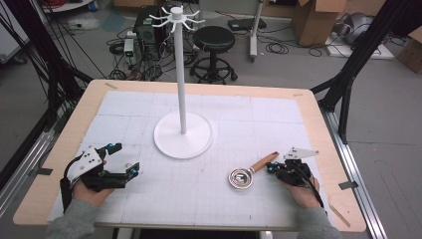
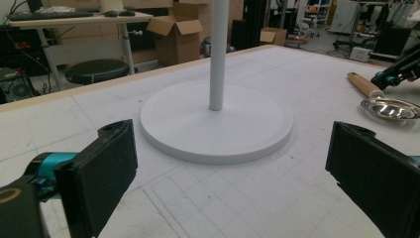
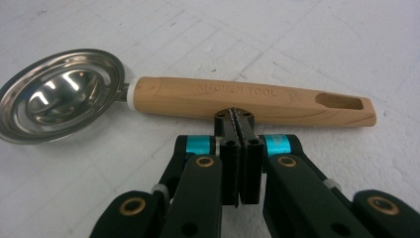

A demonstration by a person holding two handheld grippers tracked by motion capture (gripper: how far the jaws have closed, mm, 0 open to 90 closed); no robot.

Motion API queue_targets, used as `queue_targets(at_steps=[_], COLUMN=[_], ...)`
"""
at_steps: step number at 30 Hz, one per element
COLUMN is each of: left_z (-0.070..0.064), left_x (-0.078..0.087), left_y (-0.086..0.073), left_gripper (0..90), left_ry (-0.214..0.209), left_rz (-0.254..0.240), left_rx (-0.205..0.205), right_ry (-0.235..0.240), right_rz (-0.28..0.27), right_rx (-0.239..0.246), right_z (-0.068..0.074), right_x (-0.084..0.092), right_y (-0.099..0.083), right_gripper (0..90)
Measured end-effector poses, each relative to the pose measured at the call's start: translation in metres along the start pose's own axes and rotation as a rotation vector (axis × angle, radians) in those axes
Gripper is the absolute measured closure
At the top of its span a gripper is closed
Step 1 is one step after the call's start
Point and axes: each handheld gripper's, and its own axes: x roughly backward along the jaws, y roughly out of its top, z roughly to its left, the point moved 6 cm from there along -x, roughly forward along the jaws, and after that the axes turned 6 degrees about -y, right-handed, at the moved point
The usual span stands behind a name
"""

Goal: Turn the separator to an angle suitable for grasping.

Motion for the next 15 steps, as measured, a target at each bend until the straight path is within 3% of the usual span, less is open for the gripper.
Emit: queue_targets(at_steps=[15], left_z=[0.001], left_x=[0.005], left_y=[-0.002], left_gripper=[6.3], left_ry=[-0.001], left_rz=[0.007], left_rx=[0.012], right_ry=[0.021], right_rz=[0.004], right_rx=[0.010], right_z=[0.000], right_x=[-0.016], right_y=[0.014], right_gripper=[90.0])
